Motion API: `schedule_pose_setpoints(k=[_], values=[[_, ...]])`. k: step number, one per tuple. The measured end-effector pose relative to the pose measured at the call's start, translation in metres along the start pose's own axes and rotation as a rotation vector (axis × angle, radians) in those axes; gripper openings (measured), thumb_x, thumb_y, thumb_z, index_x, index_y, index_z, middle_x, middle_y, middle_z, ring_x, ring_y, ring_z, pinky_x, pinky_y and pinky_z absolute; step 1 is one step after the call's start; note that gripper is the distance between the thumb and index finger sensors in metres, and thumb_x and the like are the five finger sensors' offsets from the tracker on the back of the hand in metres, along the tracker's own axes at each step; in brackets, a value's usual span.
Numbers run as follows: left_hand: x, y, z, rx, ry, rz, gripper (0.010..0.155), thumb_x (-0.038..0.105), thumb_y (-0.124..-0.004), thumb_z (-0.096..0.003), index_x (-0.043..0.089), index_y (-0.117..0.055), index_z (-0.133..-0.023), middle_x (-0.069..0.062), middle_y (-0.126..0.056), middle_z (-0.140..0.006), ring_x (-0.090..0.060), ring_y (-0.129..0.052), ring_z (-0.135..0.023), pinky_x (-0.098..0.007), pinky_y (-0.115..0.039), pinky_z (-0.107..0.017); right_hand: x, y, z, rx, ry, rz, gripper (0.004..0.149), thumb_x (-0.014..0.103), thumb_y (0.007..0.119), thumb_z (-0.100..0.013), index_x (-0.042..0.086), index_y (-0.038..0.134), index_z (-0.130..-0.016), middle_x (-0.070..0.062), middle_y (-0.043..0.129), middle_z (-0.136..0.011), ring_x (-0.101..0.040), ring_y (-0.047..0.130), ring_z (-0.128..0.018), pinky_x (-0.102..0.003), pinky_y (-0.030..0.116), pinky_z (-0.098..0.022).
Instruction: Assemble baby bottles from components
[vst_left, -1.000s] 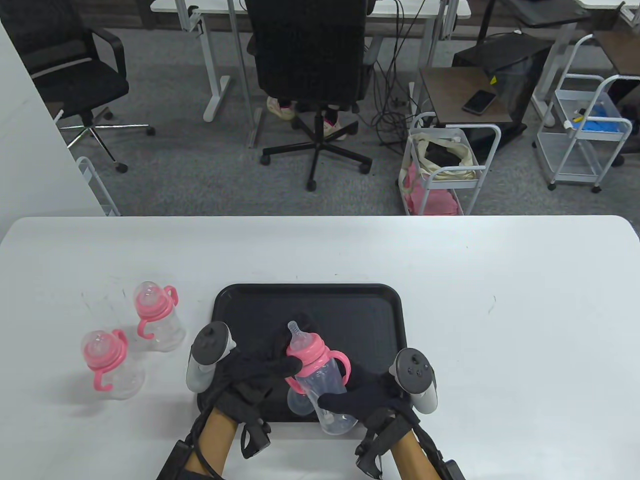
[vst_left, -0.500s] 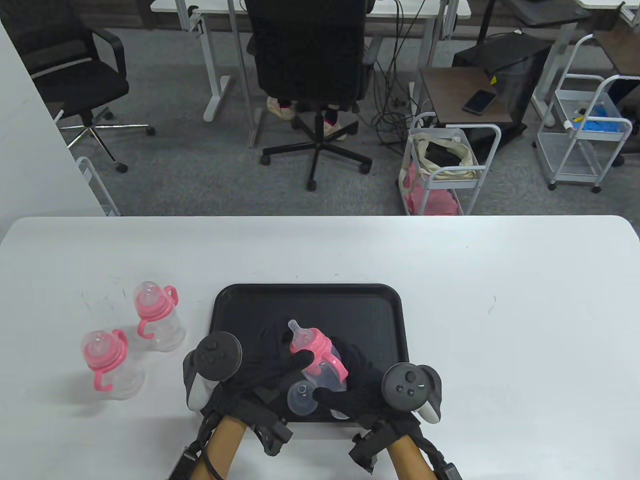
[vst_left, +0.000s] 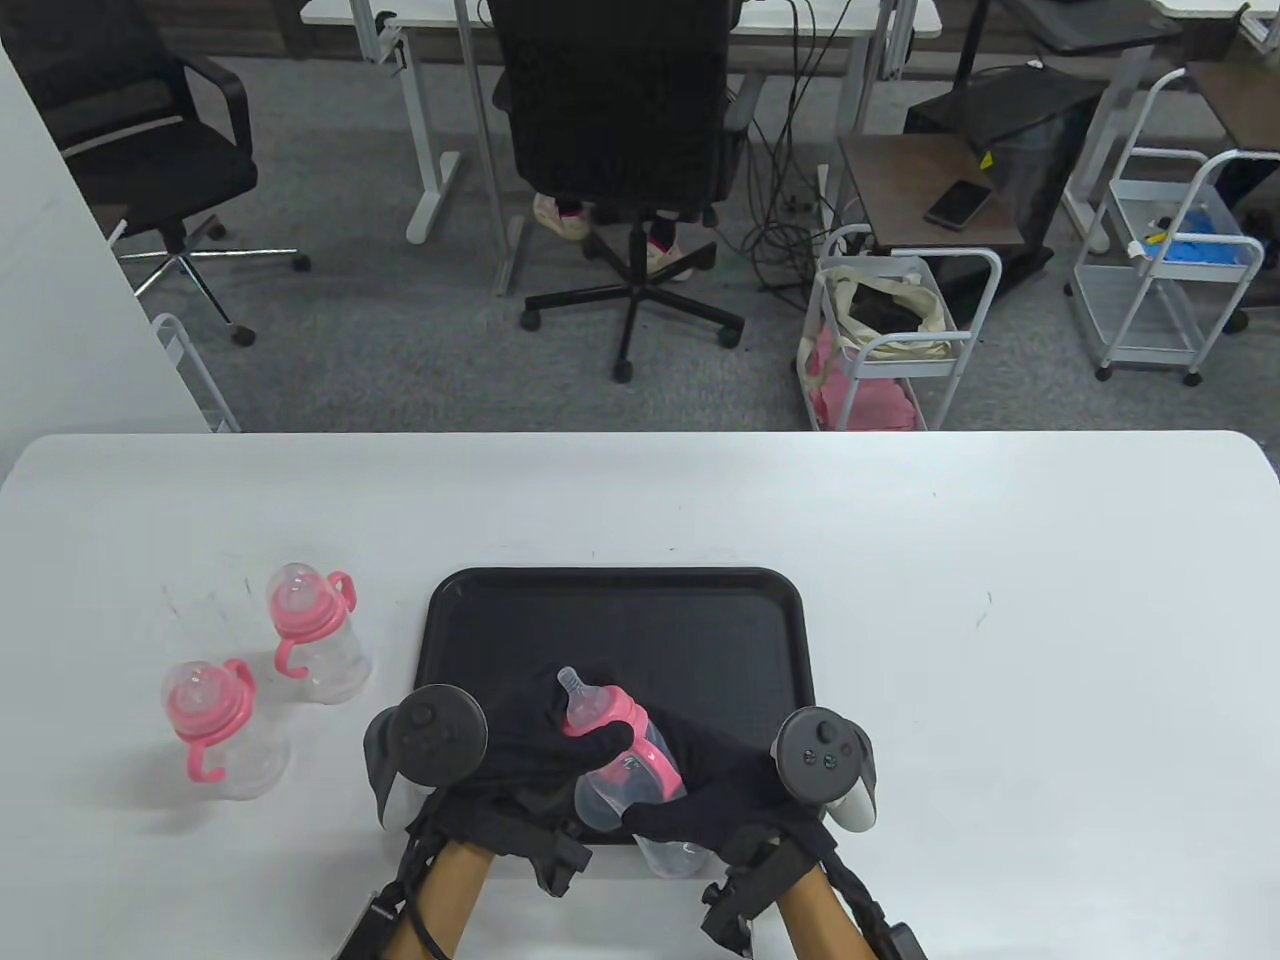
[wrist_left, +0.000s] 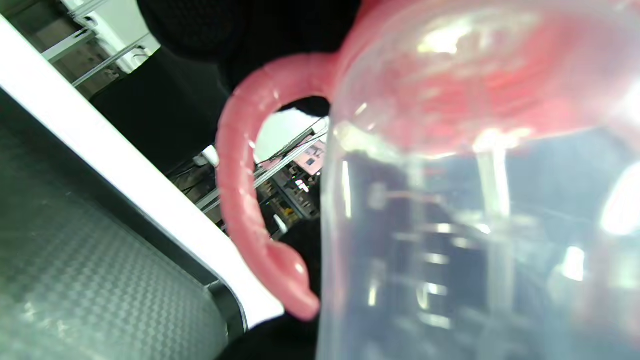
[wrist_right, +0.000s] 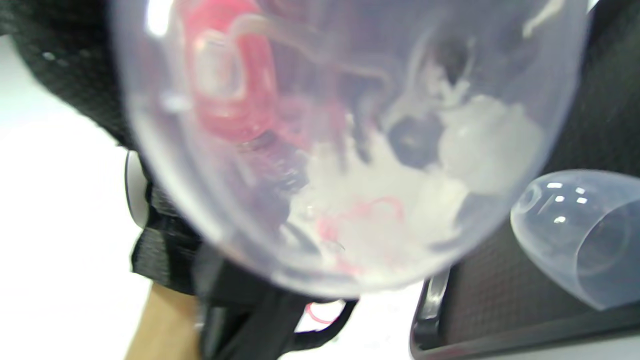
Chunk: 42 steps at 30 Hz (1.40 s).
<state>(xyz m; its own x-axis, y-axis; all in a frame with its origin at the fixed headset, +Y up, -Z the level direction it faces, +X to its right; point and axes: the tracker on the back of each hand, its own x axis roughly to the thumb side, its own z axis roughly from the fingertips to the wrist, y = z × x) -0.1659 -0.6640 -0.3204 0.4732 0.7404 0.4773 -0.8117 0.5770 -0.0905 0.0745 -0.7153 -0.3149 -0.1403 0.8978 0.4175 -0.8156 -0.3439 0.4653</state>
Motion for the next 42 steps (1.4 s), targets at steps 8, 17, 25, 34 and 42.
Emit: schedule_pose_setpoints(k=[8,17,25,34,42], values=[[-0.003,-0.004,-0.002,-0.116,-0.008,0.018,0.092,0.089,-0.065,-0.0369,0.027,-0.071,-0.105,0.0,-0.081,-0.1,-0.025,-0.082,-0.095,-0.055,-0.068,-0.073,0.001,-0.003,0.0,0.048,0.01,-0.016,0.098,0.059,0.094,-0.045,-0.001,0.053,-0.111,-0.024,0.072,-0.097,-0.04,0.095,-0.074,-0.058,0.081,-0.057],[-0.049,-0.015,-0.002,-0.384,0.215,-0.267,0.08,0.073,-0.075,-0.0473,0.03,-0.062,-0.113,-0.008,-0.067,-0.115,-0.037,-0.075,-0.104,-0.065,-0.06,-0.075,-0.008,-0.043,0.018,-0.164,0.043,-0.023,0.098,0.057,0.091,-0.049,0.0,0.044,-0.113,-0.024,0.064,-0.102,-0.041,0.088,-0.082,-0.061,0.075,-0.061],[-0.058,-0.062,-0.001,-0.636,0.214,-0.579,0.088,0.076,-0.08,-0.0402,0.044,-0.049,-0.116,-0.008,-0.054,-0.122,-0.038,-0.067,-0.107,-0.066,-0.057,-0.076,-0.015,-0.046,0.022,-0.2,0.108,0.076,0.098,0.056,0.091,-0.049,0.0,0.043,-0.113,-0.024,0.063,-0.103,-0.042,0.087,-0.083,-0.062,0.073,-0.062],[-0.056,-0.086,0.001,-0.637,0.187,-0.85,0.078,0.067,-0.081,-0.0457,0.045,-0.048,-0.112,-0.005,-0.061,-0.115,-0.025,-0.08,-0.091,-0.048,-0.072,-0.068,-0.014,-0.045,0.021,-0.186,0.114,0.123,0.098,0.055,0.092,-0.049,0.0,0.043,-0.113,-0.025,0.063,-0.103,-0.043,0.087,-0.083,-0.063,0.073,-0.062],[-0.055,-0.094,0.002,-0.609,0.194,-0.923,0.083,0.07,-0.08,-0.0442,0.039,-0.048,-0.114,-0.008,-0.069,-0.112,-0.025,-0.087,-0.086,-0.047,-0.075,-0.065,-0.014,-0.044,0.021,-0.181,0.113,0.133,0.098,0.055,0.092,-0.049,0.0,0.043,-0.113,-0.024,0.063,-0.103,-0.043,0.087,-0.083,-0.063,0.073,-0.062]])
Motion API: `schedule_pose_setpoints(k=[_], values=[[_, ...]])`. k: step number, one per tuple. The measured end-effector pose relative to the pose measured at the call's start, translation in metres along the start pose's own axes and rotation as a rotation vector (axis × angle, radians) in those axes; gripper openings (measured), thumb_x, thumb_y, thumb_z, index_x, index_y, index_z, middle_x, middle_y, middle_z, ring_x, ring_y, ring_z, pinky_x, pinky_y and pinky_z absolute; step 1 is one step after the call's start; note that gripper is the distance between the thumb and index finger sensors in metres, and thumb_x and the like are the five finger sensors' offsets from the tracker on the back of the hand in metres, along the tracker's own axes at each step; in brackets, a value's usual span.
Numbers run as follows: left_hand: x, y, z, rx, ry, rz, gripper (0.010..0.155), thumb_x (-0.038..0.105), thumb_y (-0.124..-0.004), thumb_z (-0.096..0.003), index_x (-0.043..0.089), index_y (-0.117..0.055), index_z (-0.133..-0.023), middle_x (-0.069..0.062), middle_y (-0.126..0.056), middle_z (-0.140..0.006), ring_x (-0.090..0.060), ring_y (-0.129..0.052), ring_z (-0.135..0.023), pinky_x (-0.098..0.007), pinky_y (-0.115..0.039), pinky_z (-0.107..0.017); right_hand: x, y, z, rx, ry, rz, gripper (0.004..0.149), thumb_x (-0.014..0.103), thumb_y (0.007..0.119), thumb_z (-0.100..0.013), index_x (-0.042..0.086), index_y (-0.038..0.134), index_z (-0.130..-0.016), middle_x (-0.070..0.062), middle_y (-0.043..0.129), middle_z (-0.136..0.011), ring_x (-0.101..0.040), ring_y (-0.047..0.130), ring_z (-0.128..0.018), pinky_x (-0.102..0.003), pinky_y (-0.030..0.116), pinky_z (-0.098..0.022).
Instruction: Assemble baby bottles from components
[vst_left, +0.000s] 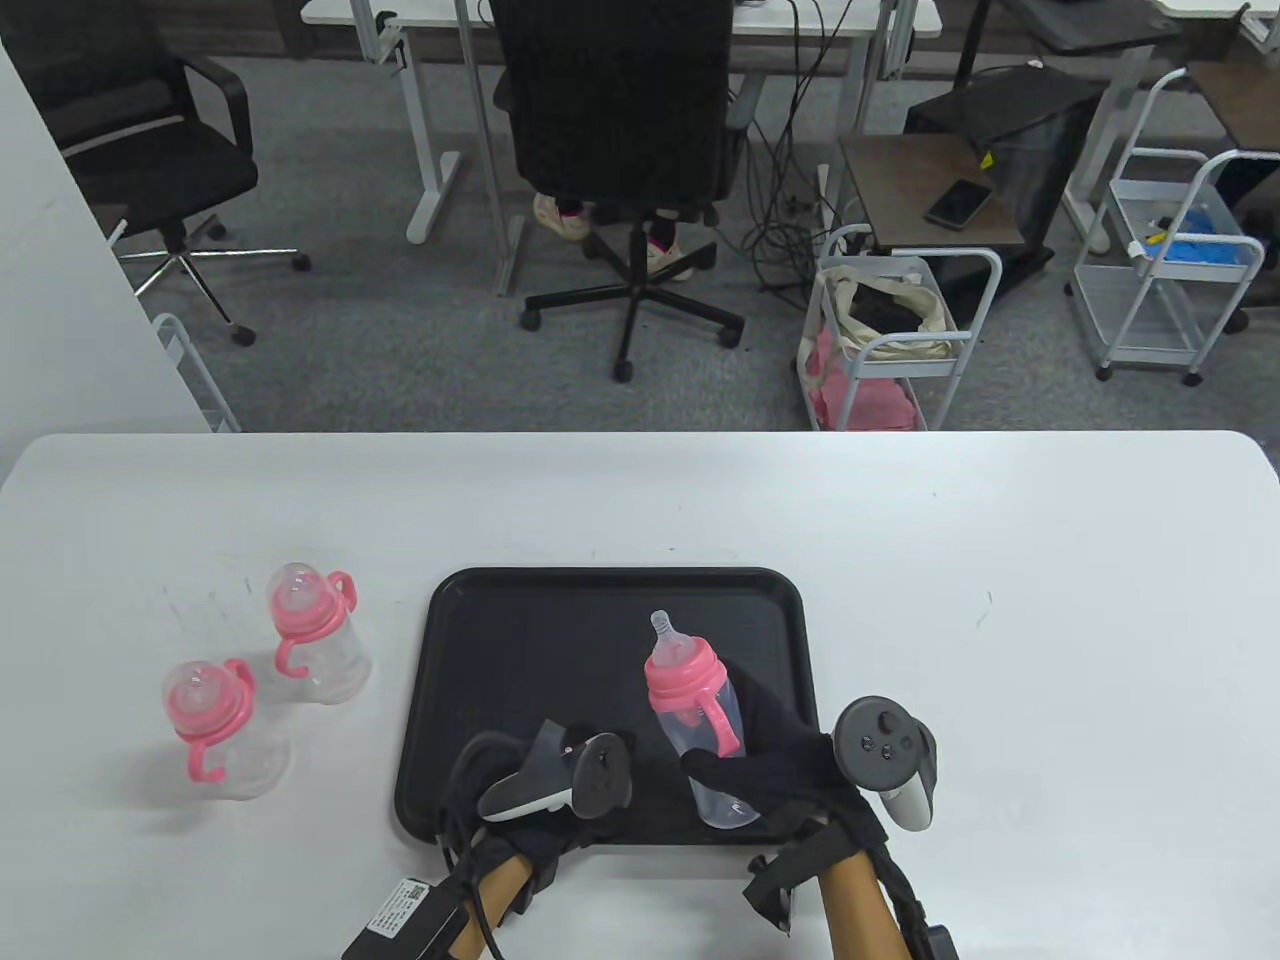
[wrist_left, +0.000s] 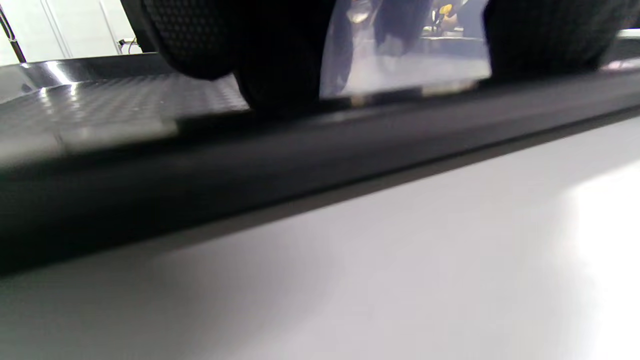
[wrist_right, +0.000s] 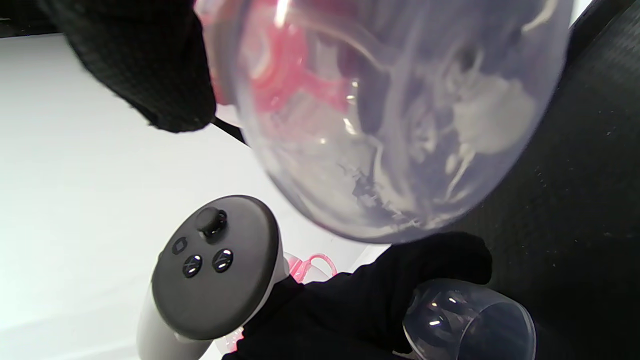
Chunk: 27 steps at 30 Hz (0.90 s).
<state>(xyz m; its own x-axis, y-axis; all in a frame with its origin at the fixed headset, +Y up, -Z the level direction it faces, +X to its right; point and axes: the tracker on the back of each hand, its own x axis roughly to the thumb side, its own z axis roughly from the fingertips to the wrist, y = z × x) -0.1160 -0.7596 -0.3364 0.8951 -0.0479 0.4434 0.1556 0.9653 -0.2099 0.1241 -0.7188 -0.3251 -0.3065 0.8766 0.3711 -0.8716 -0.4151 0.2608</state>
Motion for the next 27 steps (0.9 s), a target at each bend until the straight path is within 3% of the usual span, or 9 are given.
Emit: schedule_pose_setpoints(k=[4,8,10,15,21,27], values=[[-0.002,0.002,0.001,0.07,-0.021,-0.02,0.082,0.071,-0.082,-0.0423,0.036,-0.055,-0.111,-0.007,-0.076,-0.107,-0.022,-0.092,-0.082,-0.044,-0.079,-0.063,0.0,0.001,0.0,0.009,0.007,0.014,0.098,0.055,0.092,-0.049,0.0,0.043,-0.113,-0.025,0.063,-0.103,-0.043,0.087,-0.083,-0.063,0.073,-0.062],[-0.023,0.019,0.009,0.176,0.03,0.122,0.083,0.073,-0.079,-0.042,0.035,-0.055,-0.111,-0.005,-0.078,-0.106,-0.02,-0.094,-0.081,-0.043,-0.08,-0.062,0.001,0.0,0.0,0.014,0.008,0.073,0.097,0.055,0.092,-0.049,0.0,0.043,-0.113,-0.025,0.063,-0.103,-0.043,0.087,-0.083,-0.063,0.073,-0.062],[-0.044,0.031,0.019,0.255,0.058,0.327,0.083,0.074,-0.078,-0.0425,0.033,-0.055,-0.111,-0.005,-0.078,-0.106,-0.02,-0.095,-0.081,-0.043,-0.081,-0.062,0.002,0.001,0.0,0.012,0.005,0.086,0.097,0.054,0.092,-0.049,0.001,0.043,-0.114,-0.024,0.063,-0.103,-0.044,0.086,-0.084,-0.064,0.072,-0.063],[-0.083,0.037,0.035,0.311,0.056,0.785,0.084,0.075,-0.077,-0.0437,0.032,-0.054,-0.112,-0.005,-0.078,-0.106,-0.02,-0.096,-0.082,-0.044,-0.081,-0.064,0.004,0.004,0.0,0.027,-0.006,0.124,0.096,0.054,0.095,-0.046,0.007,0.047,-0.114,-0.019,0.066,-0.106,-0.042,0.087,-0.086,-0.067,0.073,-0.061],[-0.1,0.033,0.038,0.315,-0.084,1.23,0.085,0.075,-0.075,-0.0455,0.03,-0.052,-0.114,-0.004,-0.077,-0.108,-0.02,-0.097,-0.084,-0.044,-0.08,-0.066,0.014,0.015,-0.002,0.068,-0.016,0.327,0.096,0.054,0.096,-0.045,0.01,0.046,-0.115,-0.016,0.065,-0.108,-0.043,0.084,-0.089,-0.073,0.073,-0.058],[-0.099,0.036,0.038,0.315,-0.13,1.246,0.085,0.076,-0.074,-0.0459,0.031,-0.05,-0.114,-0.004,-0.076,-0.108,-0.019,-0.096,-0.084,-0.044,-0.08,-0.066,0.016,0.022,-0.003,0.117,-0.014,0.429,0.096,0.052,0.097,-0.045,0.01,0.046,-0.115,-0.017,0.063,-0.108,-0.043,0.083,-0.089,-0.075,0.072,-0.059]])
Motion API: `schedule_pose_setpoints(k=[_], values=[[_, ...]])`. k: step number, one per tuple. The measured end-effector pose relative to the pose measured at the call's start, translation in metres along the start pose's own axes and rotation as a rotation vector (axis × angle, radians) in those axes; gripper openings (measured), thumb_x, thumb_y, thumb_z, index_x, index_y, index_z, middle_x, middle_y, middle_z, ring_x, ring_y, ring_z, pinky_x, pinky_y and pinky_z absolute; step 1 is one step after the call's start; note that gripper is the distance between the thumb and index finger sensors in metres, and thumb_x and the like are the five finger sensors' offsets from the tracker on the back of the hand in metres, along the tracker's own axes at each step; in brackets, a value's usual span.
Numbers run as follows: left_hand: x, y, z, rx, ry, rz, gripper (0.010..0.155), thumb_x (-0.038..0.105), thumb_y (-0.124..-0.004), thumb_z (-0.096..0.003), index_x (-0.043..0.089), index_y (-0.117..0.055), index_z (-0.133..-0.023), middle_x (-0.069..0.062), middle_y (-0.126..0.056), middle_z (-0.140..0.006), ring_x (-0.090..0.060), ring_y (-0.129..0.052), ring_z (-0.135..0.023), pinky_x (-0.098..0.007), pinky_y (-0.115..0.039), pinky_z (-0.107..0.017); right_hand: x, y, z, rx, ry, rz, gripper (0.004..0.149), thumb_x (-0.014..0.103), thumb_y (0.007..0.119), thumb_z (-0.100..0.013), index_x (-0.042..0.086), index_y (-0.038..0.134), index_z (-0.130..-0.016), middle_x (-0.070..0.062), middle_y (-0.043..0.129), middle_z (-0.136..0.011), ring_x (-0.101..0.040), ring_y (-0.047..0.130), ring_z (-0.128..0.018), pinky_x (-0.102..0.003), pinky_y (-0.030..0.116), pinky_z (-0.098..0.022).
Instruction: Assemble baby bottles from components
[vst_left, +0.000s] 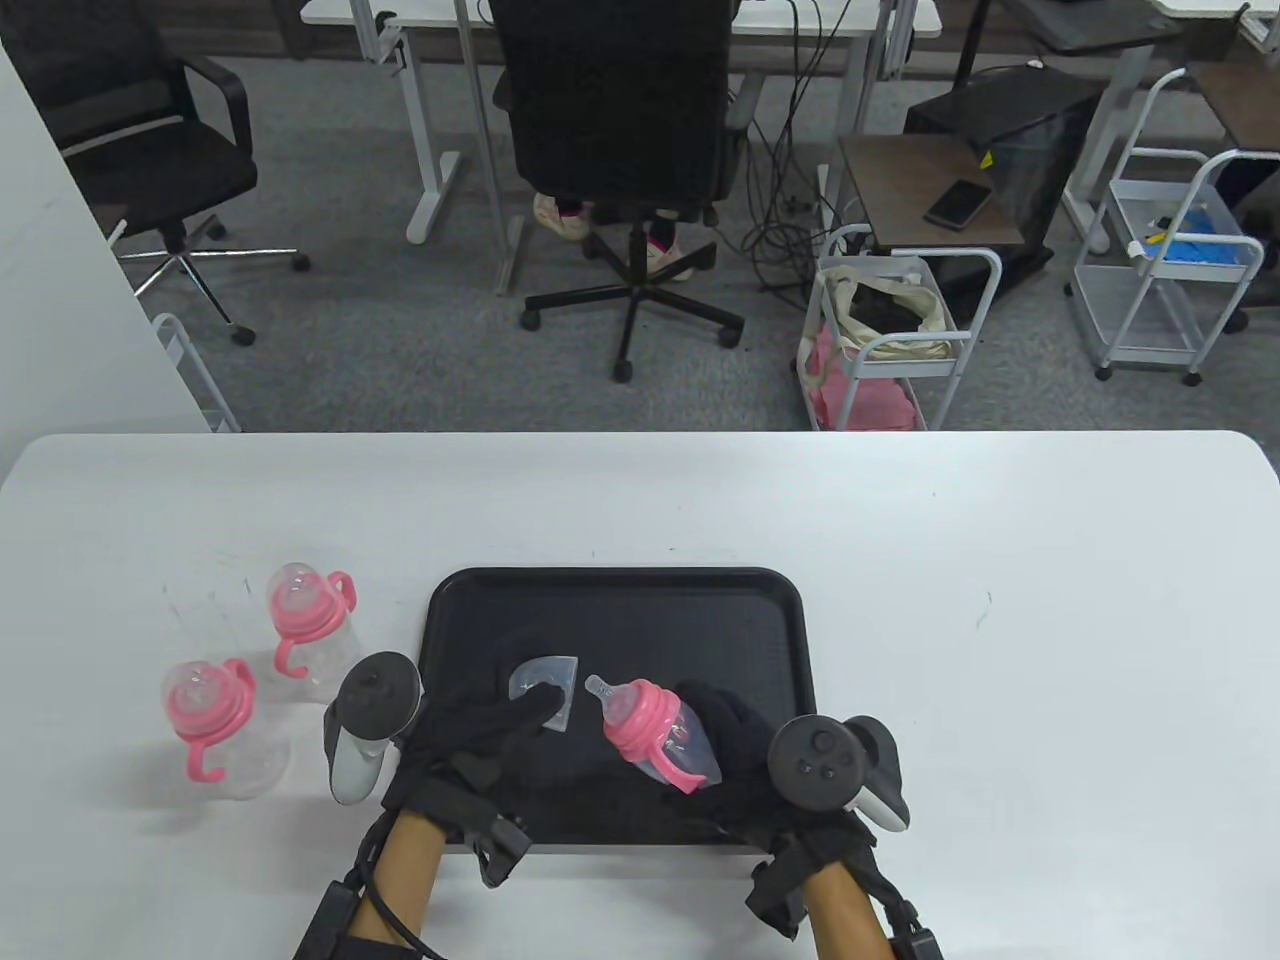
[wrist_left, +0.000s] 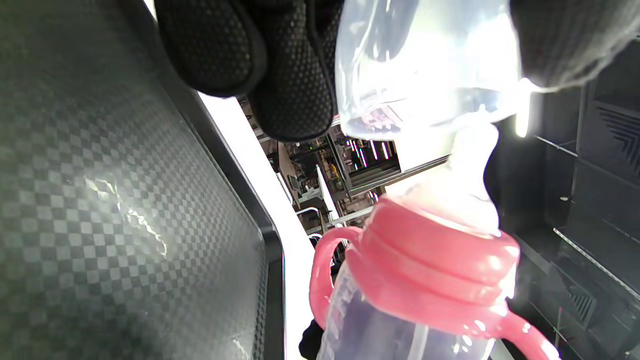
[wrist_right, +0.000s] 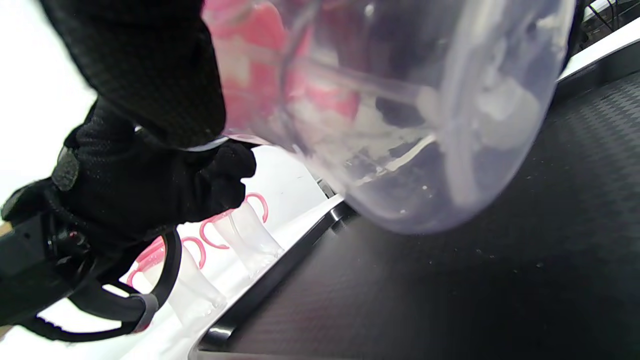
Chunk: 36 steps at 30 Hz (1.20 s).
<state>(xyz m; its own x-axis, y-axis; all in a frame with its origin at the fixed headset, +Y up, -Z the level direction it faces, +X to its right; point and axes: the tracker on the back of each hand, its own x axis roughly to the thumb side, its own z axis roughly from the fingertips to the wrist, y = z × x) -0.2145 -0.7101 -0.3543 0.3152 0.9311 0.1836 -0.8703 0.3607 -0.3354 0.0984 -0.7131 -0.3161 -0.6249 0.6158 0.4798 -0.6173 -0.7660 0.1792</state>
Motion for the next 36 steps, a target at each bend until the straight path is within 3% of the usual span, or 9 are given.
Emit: schedule_pose_setpoints(k=[4,13,27,33,36], values=[[0.003,-0.003,-0.001,-0.026,-0.007,-0.033,0.085,0.075,-0.075,-0.0455,0.032,-0.052,-0.114,-0.004,-0.076,-0.109,-0.02,-0.096,-0.083,-0.045,-0.079,-0.066,0.006,0.005,-0.002,0.023,-0.025,0.038,0.097,0.05,0.097,-0.046,0.009,0.044,-0.115,-0.019,0.061,-0.108,-0.044,0.081,-0.089,-0.076,0.069,-0.06],[0.016,-0.018,-0.004,-0.135,-0.033,-0.203,0.081,0.072,-0.078,-0.045,0.036,-0.056,-0.114,-0.004,-0.076,-0.11,-0.021,-0.096,-0.082,-0.046,-0.079,-0.066,0.022,0.014,-0.003,-0.033,-0.084,0.255,0.098,0.055,0.096,-0.043,0.006,0.045,-0.113,-0.02,0.063,-0.104,-0.04,0.084,-0.085,-0.067,0.074,-0.06],[0.04,-0.033,-0.003,-0.16,-0.128,-0.406,0.08,0.063,-0.073,-0.047,0.027,-0.054,-0.115,-0.01,-0.075,-0.111,-0.024,-0.097,-0.077,-0.047,-0.079,-0.066,0.024,0.008,-0.001,-0.077,-0.123,0.285,0.096,0.057,0.1,-0.035,0.004,0.062,-0.105,-0.02,0.079,-0.092,-0.038,0.097,-0.069,-0.057,0.086,-0.052],[0.044,-0.038,-0.001,-0.186,-0.152,-0.517,0.079,0.062,-0.071,-0.0471,0.025,-0.055,-0.115,-0.011,-0.076,-0.109,-0.024,-0.098,-0.076,-0.048,-0.08,-0.067,0.028,0.009,-0.003,-0.015,-0.108,0.274,0.095,0.057,0.1,-0.034,0.0,0.066,-0.102,-0.023,0.082,-0.088,-0.039,0.1,-0.065,-0.056,0.088,-0.049],[0.042,-0.039,-0.002,-0.18,-0.164,-0.478,0.079,0.062,-0.072,-0.0472,0.024,-0.056,-0.114,-0.011,-0.076,-0.108,-0.024,-0.097,-0.075,-0.048,-0.079,-0.068,0.028,0.01,-0.005,0.009,-0.107,0.26,0.096,0.058,0.099,-0.035,0.0,0.065,-0.103,-0.023,0.081,-0.089,-0.039,0.099,-0.065,-0.056,0.087,-0.049]])
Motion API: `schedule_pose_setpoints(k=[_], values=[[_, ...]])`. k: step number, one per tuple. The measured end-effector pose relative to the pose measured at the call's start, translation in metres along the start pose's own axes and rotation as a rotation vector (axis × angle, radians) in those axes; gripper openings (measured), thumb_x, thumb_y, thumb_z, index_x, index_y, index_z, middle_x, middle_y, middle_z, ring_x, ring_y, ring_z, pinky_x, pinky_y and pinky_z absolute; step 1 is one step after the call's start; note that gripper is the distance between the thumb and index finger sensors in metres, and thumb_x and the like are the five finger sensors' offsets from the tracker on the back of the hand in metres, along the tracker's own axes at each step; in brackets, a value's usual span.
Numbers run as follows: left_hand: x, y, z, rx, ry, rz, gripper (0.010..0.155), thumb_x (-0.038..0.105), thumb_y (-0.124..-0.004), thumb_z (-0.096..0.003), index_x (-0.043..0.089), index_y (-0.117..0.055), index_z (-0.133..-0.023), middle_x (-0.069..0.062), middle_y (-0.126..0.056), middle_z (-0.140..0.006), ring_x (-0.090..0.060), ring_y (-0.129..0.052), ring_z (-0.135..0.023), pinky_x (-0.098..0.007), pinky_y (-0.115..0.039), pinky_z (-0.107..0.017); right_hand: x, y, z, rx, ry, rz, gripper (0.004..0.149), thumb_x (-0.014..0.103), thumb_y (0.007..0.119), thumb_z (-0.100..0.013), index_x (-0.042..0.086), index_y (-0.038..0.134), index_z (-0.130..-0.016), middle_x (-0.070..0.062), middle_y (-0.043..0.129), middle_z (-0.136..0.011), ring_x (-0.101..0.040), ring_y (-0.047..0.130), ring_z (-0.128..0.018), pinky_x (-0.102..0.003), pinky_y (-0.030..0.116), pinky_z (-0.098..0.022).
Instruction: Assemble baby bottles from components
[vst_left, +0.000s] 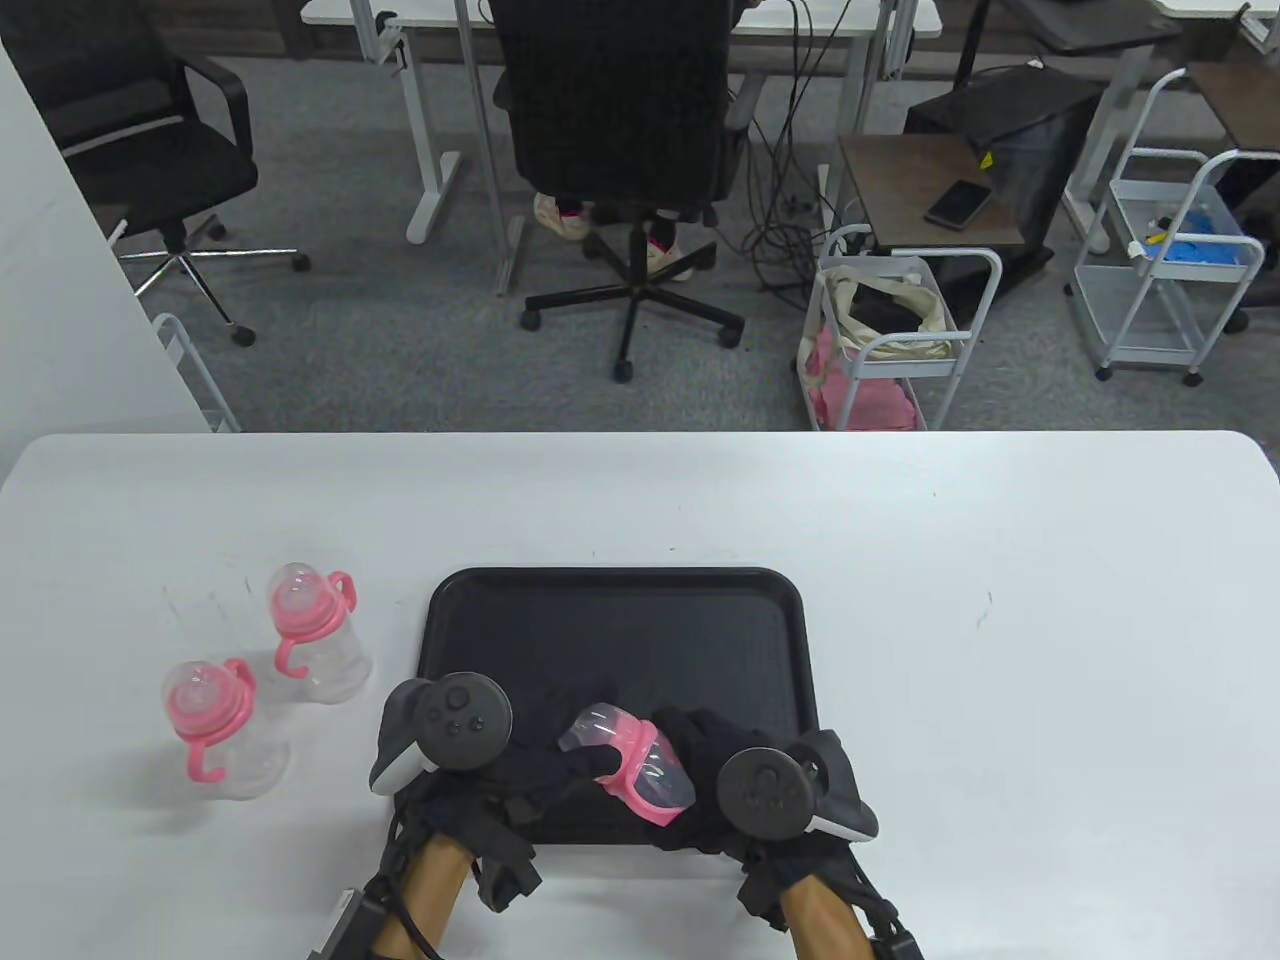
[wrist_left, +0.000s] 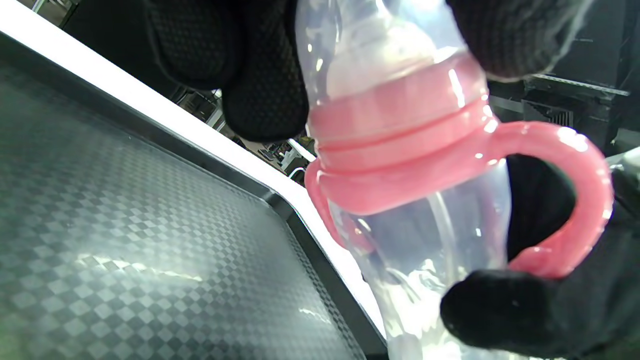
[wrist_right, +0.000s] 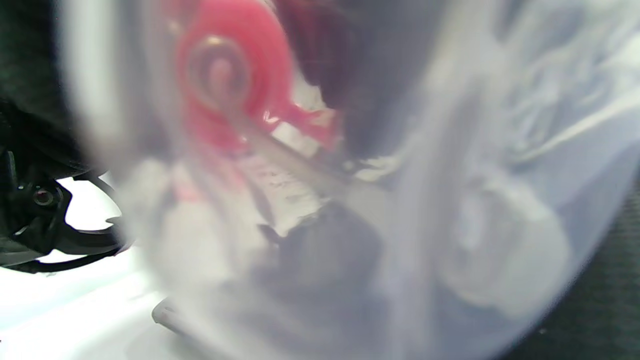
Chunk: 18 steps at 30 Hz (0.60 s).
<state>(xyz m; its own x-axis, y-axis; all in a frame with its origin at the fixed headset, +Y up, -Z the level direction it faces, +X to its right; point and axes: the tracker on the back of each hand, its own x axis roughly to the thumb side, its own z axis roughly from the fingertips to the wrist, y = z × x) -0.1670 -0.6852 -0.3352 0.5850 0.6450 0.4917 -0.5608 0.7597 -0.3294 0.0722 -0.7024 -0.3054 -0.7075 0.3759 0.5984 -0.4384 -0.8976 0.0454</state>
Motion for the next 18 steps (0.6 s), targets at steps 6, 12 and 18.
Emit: schedule_pose_setpoints(k=[6,12,18], values=[[-0.003,-0.005,-0.002,0.013,0.077,-0.04,0.08,0.068,-0.07,-0.0498,0.027,-0.053,-0.116,-0.012,-0.078,-0.105,-0.02,-0.098,-0.072,-0.044,-0.08,-0.066,-0.009,0.014,-0.002,0.105,0.05,-0.102,0.098,0.06,0.094,-0.041,-0.001,0.057,-0.108,-0.023,0.075,-0.095,-0.039,0.096,-0.073,-0.057,0.084,-0.054],[-0.007,0.001,0.003,0.077,0.127,-0.008,0.082,0.072,-0.073,-0.0477,0.027,-0.056,-0.115,-0.01,-0.082,-0.102,-0.018,-0.1,-0.068,-0.043,-0.083,-0.062,-0.005,0.022,-0.004,0.103,0.066,-0.17,0.099,0.059,0.091,-0.046,-0.003,0.048,-0.11,-0.025,0.07,-0.099,-0.042,0.093,-0.077,-0.06,0.079,-0.057],[-0.007,0.002,0.003,0.12,0.182,0.008,0.083,0.073,-0.072,-0.0481,0.026,-0.057,-0.114,-0.012,-0.083,-0.1,-0.019,-0.102,-0.065,-0.043,-0.085,-0.06,-0.006,0.023,-0.004,0.08,0.112,-0.234,0.099,0.058,0.092,-0.046,-0.002,0.046,-0.111,-0.025,0.069,-0.1,-0.044,0.091,-0.08,-0.062,0.076,-0.059]])
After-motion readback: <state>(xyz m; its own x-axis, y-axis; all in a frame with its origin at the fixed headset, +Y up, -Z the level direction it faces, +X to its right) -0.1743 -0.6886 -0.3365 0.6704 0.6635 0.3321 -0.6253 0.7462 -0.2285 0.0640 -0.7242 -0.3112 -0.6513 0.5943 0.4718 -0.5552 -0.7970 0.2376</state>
